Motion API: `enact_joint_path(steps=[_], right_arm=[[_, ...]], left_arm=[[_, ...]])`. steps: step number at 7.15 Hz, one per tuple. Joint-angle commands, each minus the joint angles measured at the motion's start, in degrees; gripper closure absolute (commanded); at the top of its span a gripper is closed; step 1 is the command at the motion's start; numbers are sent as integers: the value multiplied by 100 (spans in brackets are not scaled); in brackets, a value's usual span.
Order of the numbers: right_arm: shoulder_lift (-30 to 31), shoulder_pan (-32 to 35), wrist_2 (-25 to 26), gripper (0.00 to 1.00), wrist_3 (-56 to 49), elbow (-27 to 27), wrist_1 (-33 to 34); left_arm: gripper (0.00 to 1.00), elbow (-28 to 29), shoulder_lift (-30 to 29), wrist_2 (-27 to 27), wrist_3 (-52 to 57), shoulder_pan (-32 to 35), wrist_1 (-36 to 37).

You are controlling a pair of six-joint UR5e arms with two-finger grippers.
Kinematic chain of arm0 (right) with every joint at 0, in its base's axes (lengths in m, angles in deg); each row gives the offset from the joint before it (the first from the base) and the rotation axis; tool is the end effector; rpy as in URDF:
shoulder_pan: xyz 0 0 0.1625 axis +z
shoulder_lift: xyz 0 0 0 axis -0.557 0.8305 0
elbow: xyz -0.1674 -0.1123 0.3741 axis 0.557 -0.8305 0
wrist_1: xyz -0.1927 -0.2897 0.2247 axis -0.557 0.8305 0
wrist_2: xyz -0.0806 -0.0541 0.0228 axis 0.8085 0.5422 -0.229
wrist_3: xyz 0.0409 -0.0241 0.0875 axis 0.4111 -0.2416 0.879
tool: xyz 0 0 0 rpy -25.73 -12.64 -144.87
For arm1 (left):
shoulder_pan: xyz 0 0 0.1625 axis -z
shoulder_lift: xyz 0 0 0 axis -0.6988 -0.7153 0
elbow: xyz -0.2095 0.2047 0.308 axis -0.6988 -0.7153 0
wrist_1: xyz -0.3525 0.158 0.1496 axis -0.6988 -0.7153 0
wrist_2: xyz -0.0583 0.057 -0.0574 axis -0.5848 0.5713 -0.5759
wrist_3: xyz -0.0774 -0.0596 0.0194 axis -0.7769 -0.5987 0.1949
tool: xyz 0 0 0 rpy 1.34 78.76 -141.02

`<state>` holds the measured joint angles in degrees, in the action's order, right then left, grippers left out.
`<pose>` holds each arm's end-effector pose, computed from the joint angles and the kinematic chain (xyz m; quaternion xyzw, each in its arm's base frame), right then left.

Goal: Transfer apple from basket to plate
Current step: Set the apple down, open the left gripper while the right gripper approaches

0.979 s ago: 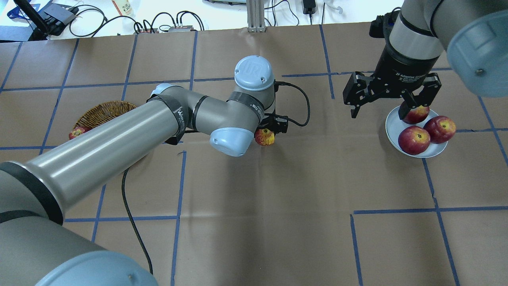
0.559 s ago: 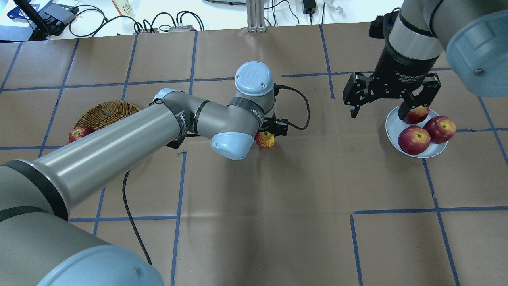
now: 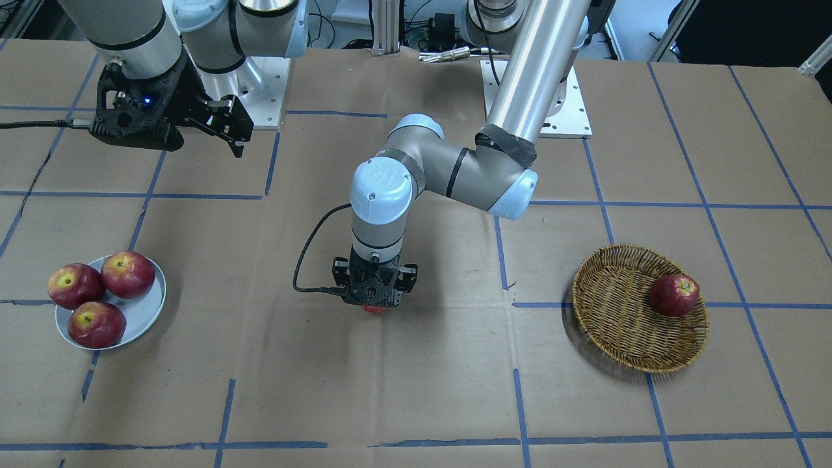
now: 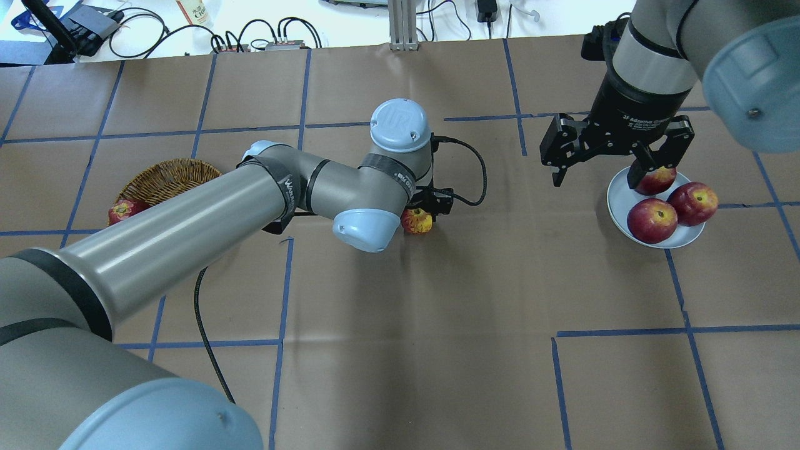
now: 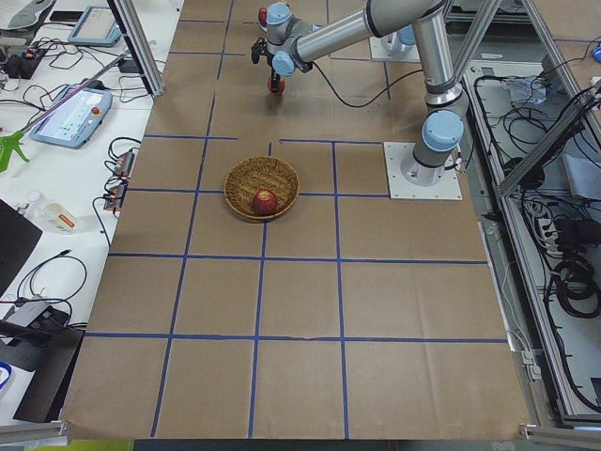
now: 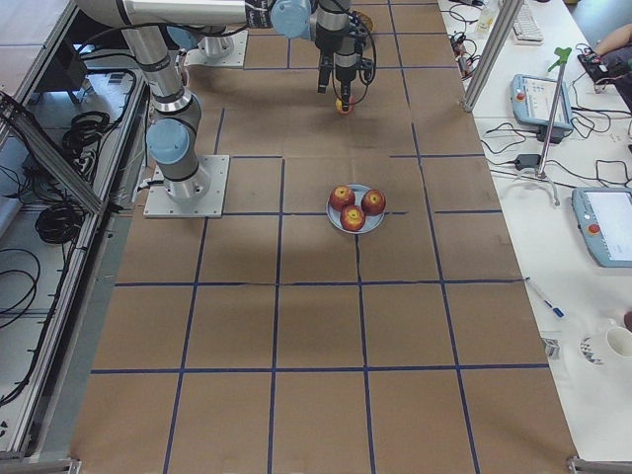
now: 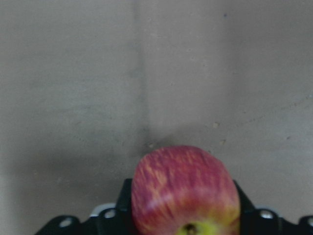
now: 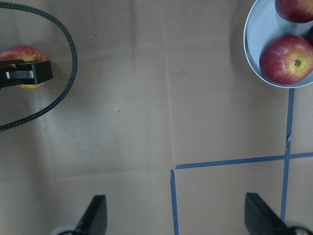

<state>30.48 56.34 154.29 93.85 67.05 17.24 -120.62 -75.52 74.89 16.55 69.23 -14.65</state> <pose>0.1353 -0.4641 0.4665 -0.0441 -0.9976 -0.0532 0.0002 -0.3795 -0.5313 0.1869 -0.0390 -0.9984 0.0314 0.0246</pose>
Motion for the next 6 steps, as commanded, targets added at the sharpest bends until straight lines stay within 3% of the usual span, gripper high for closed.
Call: enact_joint_path(steps=[1, 2, 4, 6], right_arm=[[-5, 7, 0, 0, -5, 0, 0], [-5, 7, 0, 0, -5, 0, 0], [-5, -1, 0, 0, 4, 0, 0], [-5, -1, 0, 0, -5, 0, 0]], left_arm=[[1, 0, 24, -1, 7, -9, -4], [1, 0, 85, -9, 41, -36, -56], [1, 201, 321, -534, 77, -97, -370], [1, 202, 1022, -484, 698, -412, -1317]])
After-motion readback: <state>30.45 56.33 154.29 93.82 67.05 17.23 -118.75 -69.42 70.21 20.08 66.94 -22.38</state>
